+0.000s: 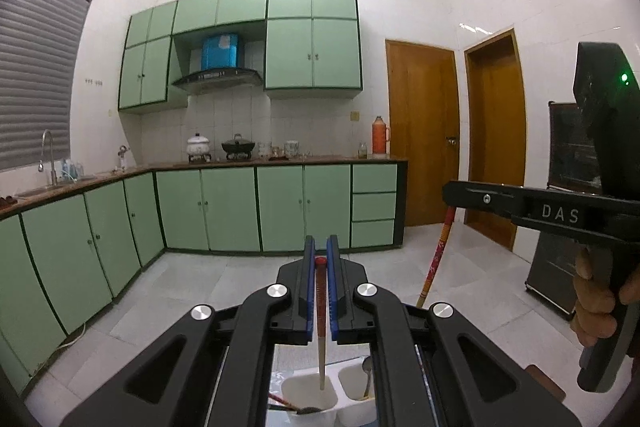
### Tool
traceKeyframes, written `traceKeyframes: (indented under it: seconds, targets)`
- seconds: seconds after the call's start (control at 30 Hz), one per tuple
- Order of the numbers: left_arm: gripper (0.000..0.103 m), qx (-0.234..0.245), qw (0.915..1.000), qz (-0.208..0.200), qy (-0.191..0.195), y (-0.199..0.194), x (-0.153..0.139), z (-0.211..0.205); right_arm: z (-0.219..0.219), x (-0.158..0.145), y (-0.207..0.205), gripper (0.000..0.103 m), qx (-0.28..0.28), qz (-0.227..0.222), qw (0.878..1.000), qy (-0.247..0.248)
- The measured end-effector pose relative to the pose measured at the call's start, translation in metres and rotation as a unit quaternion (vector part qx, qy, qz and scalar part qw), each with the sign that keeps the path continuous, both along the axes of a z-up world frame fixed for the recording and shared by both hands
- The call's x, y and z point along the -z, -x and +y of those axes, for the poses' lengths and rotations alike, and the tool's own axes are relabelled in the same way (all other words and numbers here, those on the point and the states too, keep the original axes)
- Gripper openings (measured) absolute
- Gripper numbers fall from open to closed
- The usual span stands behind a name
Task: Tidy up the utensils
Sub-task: 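Carry both chopsticks to the white holder and drop them in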
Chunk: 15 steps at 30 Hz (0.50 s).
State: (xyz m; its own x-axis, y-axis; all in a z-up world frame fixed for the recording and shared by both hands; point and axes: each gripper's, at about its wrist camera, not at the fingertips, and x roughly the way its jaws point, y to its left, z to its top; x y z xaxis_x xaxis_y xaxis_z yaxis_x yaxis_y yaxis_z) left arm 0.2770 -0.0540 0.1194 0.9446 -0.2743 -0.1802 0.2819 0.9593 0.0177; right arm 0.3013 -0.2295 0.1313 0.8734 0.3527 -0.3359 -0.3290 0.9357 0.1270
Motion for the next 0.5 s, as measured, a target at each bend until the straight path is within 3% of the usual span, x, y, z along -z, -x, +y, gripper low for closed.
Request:
traceKeyframes:
  seconds: [0.5]
  targets:
    - [0.006, -0.005, 0.9949, 0.099, -0.018, -0.068, 0.083, -0.002, 0.009, 0.086, -0.050, 0.006, -0.006, 0.084, 0.996, -0.004]
